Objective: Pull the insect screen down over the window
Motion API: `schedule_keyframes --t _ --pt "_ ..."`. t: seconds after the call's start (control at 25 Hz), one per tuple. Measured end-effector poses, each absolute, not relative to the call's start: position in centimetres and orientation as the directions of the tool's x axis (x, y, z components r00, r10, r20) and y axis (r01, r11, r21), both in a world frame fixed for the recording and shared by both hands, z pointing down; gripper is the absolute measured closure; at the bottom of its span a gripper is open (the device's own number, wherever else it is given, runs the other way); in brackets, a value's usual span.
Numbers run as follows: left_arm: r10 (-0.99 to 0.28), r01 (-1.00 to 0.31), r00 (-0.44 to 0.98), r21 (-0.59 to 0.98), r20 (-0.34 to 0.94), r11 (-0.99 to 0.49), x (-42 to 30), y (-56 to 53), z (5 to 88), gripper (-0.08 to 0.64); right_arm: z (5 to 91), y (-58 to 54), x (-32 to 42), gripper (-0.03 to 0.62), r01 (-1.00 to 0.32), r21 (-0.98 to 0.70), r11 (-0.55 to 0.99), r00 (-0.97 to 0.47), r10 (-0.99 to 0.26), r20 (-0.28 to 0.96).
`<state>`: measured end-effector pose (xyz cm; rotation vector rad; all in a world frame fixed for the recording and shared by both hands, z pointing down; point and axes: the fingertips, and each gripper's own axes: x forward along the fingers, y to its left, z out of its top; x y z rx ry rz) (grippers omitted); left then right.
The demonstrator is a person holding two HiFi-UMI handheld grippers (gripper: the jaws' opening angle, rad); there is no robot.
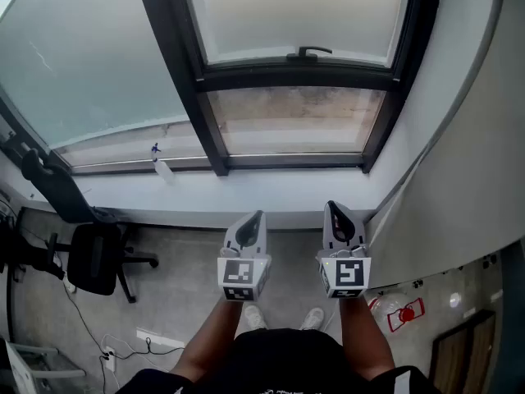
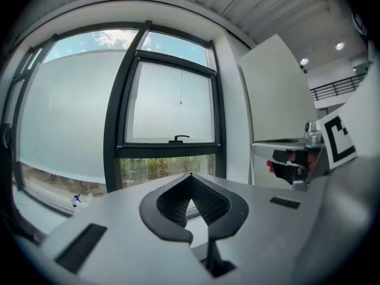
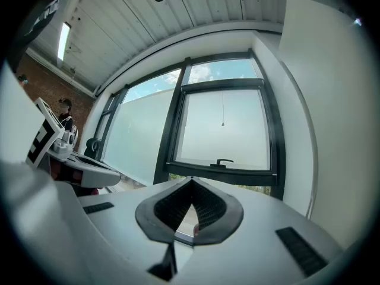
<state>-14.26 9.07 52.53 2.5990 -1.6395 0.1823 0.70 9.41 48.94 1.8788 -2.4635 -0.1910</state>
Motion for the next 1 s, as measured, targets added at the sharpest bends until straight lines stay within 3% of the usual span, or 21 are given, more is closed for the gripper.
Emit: schedule_keyframes --t 1.0 --pt "-0.891 -0.895 0.438 -0.039 0.116 -0.445 -11.3 7.9 52.3 0.565 49.5 8.7 2.7 0.597 -0.966 0.094 0.241 -0.245 -0.969 -0.037"
